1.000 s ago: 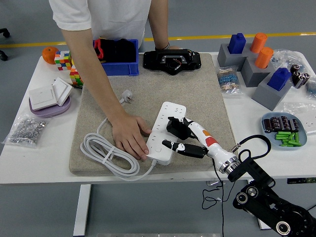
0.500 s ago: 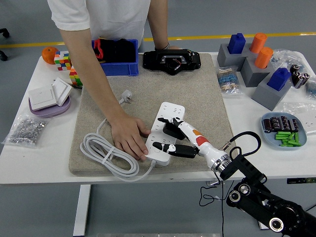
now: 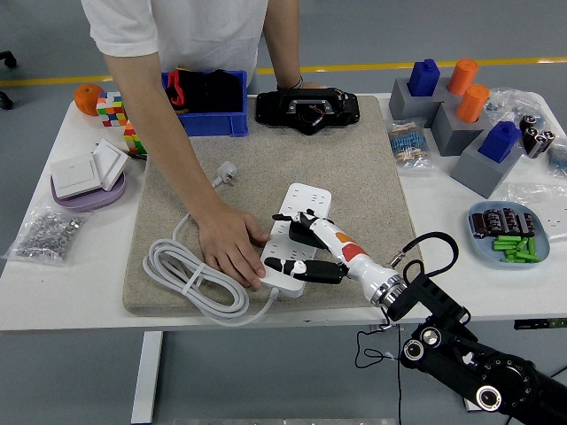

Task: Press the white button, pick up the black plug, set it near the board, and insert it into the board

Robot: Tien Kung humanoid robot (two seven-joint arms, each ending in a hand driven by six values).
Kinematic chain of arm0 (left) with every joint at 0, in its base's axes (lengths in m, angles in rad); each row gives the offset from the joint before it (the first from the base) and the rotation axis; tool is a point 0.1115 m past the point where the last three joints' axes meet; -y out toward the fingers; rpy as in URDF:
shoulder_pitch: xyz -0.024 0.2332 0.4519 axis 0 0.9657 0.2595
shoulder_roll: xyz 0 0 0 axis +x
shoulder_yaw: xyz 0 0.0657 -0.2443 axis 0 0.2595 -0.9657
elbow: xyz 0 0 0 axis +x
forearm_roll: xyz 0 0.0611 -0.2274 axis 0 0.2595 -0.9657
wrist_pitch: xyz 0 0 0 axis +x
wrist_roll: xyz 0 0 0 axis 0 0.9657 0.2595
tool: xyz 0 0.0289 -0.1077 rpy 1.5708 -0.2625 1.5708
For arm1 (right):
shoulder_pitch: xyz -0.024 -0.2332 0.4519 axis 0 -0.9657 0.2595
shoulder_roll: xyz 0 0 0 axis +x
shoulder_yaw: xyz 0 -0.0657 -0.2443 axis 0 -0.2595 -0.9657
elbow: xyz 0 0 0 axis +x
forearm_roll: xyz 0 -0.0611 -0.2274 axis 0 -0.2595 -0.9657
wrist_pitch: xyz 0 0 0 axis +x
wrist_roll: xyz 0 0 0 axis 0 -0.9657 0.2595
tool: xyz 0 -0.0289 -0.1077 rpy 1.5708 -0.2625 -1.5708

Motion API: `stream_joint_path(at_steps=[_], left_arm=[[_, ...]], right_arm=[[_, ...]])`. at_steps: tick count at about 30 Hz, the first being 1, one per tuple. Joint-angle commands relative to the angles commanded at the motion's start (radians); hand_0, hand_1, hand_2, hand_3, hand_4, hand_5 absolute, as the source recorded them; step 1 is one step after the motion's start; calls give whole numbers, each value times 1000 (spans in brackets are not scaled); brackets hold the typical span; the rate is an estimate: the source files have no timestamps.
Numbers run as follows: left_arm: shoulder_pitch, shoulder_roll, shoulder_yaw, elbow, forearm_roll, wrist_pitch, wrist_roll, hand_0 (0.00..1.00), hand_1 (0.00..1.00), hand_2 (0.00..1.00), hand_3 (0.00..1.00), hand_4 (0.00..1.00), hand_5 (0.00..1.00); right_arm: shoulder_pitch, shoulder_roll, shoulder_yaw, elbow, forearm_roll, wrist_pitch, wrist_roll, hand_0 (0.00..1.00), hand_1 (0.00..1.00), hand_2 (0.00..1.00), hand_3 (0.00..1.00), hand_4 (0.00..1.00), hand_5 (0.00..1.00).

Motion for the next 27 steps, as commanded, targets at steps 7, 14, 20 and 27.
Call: stream_joint_path(at_steps=[7,14,20,27], left_arm=[[-1,2,3,0,0,0,1,705,663,583,679,657,276],[2,3,4,0,4,-1,2,706,663,583,679,657,277],[6,3,3,0,7,-2,3,705,663,583,678,657,277],[8,2,2,0,8,-2,2,705,663,584,679,657,276]], right_arm=[[4,-7,-13,-16,7,5,-6,990,926,872,833,998,750],[-5,-12,27,38,-12,0,-4,990,924,869,832,998,749],[-20,-18,79,98,-39,-1,-9,990,922,868,831,998,748],[-49,-30,162,170,-77,-1,-16,989,916,854,827,998,748]])
